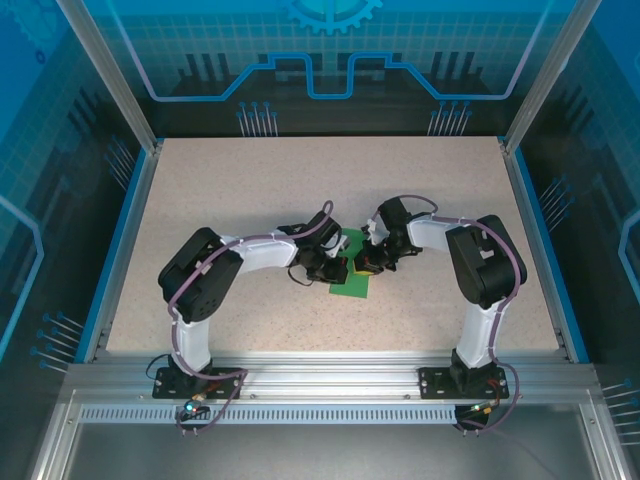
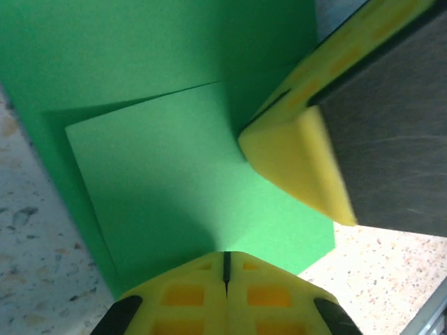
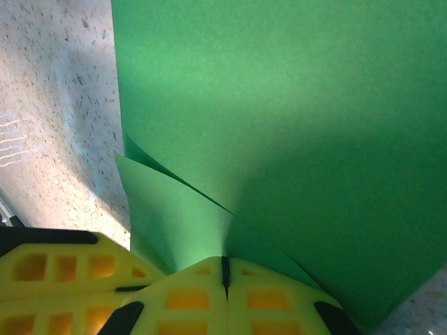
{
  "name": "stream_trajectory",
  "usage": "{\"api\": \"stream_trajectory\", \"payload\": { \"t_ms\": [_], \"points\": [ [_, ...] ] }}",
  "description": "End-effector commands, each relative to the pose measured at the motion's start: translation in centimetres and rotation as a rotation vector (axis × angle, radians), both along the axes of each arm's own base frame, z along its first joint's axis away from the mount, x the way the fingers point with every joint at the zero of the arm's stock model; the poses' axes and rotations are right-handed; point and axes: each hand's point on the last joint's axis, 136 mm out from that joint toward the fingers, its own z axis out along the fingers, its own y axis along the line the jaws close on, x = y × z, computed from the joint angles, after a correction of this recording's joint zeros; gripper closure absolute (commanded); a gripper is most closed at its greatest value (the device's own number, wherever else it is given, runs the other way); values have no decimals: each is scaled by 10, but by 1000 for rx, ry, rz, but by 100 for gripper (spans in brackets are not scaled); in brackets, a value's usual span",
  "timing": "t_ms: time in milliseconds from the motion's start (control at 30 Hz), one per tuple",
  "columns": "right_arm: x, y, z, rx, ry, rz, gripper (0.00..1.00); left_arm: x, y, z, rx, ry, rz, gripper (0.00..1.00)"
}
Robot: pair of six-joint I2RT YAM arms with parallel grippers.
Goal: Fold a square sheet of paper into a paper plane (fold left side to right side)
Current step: Fold the triangle a second time at the center of the table.
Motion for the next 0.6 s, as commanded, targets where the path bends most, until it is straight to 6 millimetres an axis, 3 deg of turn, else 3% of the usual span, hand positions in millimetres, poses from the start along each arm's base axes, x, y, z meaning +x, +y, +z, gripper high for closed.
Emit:
{"api": "stream_trajectory", "payload": {
  "t_ms": [0,300,567],
  "points": [
    [-14,-9,-18,-89,47,7,97,-6,-1,-5,13,24,-39,95],
    [-16,-17,-22,-139,61,19,97,-28,25,-18,65,58,1,96],
    [-13,-21,-22,-144,59,18,97,-43,51,-12,80,60,30,95]
  ]
}}
